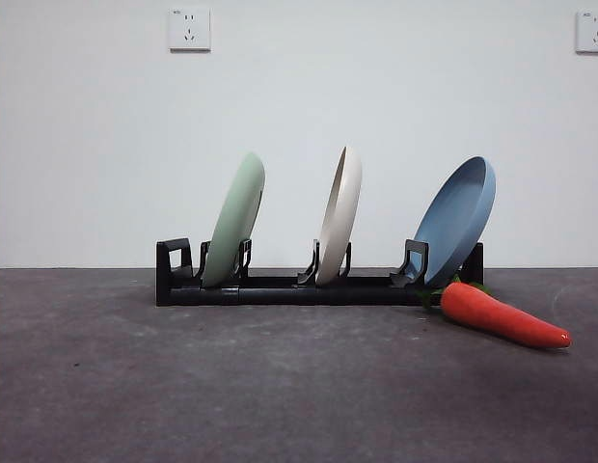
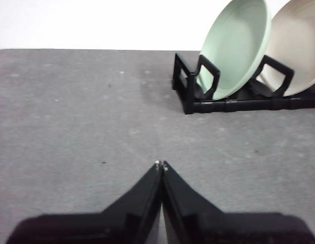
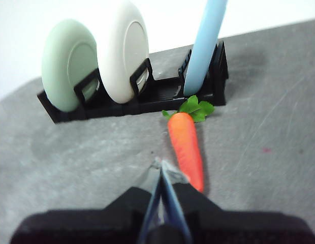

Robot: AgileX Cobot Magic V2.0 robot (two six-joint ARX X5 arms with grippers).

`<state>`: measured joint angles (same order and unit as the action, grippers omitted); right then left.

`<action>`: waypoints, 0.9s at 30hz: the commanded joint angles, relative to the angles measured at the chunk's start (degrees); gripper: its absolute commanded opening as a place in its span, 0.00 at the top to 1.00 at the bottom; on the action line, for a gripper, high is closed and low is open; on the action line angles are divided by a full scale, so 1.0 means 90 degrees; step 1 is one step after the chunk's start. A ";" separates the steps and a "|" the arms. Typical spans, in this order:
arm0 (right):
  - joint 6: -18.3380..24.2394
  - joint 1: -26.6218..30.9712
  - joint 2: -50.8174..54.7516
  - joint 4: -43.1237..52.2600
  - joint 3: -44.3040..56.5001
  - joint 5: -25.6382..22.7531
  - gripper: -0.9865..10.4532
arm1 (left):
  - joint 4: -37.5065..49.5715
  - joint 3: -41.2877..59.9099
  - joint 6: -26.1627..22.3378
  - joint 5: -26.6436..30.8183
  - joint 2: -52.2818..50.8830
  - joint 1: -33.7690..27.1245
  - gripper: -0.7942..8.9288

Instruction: Take the green plate from the plate rack,put the plate on the table,take the carrot from the table,put the carrot in the plate

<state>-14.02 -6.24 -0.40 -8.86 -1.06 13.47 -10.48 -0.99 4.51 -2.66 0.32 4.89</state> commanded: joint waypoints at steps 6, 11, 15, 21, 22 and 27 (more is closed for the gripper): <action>-0.1389 0.0012 -0.0090 0.0070 -0.0576 0.0041 0.92 | -0.0391 -0.0823 0.1049 -0.0597 -0.0010 -0.0012 0.92; -0.1239 0.0012 -0.0571 -0.0206 -0.1520 0.0265 0.92 | -0.0959 -0.1766 0.1044 -0.0743 0.0214 -0.0012 0.92; -0.0648 0.0012 -0.1273 -0.1163 -0.2528 0.0731 0.92 | -0.1443 -0.2543 0.1001 -0.1302 0.0585 -0.0012 0.92; 0.0593 0.0012 -0.2482 -0.3145 -0.4148 0.1396 0.92 | -0.2586 -0.3687 0.0644 -0.2212 0.1287 -0.0012 0.92; 0.0833 0.0012 -0.2686 -0.3517 -0.4422 0.1484 0.92 | -0.2783 -0.3864 0.0551 -0.2356 0.1418 -0.0012 0.93; 0.1695 0.0010 -0.3497 -0.5039 -0.5474 0.1513 0.92 | -0.3699 -0.4631 0.0163 -0.3138 0.1994 -0.0012 0.93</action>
<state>-3.27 -6.26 -31.33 -52.77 -49.47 27.03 -43.07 -41.91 8.47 -29.74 17.85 4.89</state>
